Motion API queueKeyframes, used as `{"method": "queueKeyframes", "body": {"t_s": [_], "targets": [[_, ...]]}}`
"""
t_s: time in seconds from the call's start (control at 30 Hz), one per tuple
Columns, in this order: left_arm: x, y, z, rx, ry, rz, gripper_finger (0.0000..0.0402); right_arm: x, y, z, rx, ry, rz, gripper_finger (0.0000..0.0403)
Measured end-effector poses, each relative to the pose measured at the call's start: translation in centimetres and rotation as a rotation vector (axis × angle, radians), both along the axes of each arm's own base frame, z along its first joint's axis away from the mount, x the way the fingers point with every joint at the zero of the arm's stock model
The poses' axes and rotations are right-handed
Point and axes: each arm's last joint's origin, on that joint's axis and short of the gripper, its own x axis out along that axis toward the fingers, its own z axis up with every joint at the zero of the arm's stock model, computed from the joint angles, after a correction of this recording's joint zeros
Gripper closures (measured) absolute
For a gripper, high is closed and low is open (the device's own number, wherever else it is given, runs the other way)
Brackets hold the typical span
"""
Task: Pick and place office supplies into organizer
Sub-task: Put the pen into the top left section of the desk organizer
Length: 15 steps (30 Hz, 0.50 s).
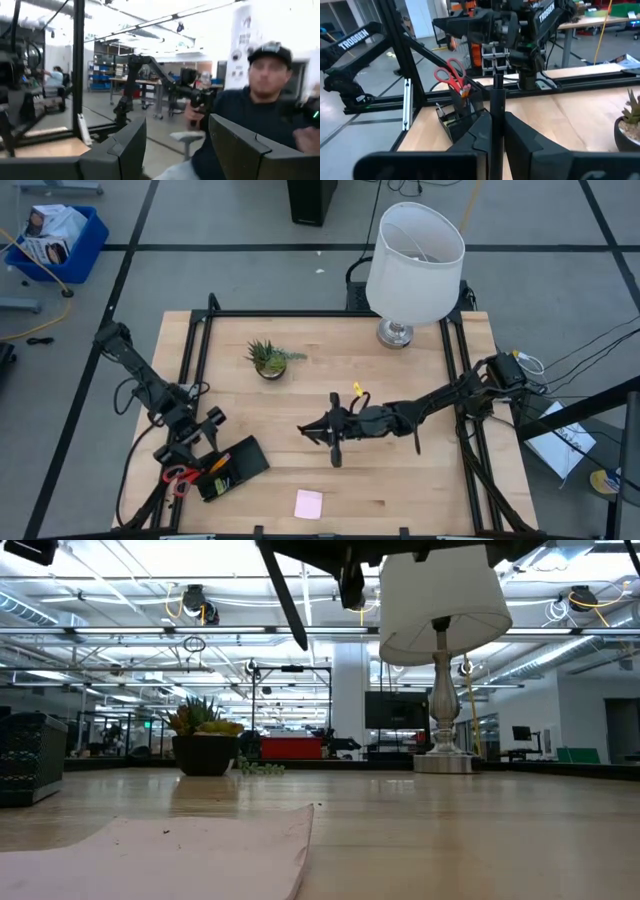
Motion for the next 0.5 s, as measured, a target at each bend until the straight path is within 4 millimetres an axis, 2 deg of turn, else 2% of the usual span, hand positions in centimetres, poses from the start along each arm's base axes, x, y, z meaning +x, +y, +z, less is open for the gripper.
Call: {"method": "queueKeyframes", "body": {"t_s": [0.1,0.27,0.5], "targets": [[-0.09,0.1,0.43,-0.081,0.02,-0.02,0.0183,0.01,0.01,0.13,0.004,-0.013,0.0,0.0375],[0.16,0.54,0.73,-0.18,0.058,0.122,0.0183,0.01,0.02,0.19,-0.001,-0.02,0.001,0.0375],[0.52,0.95,0.54,-0.157,0.058,0.333,0.0183,-0.2,0.74,0.2,-0.02,-0.022,0.025,0.0375]]}}
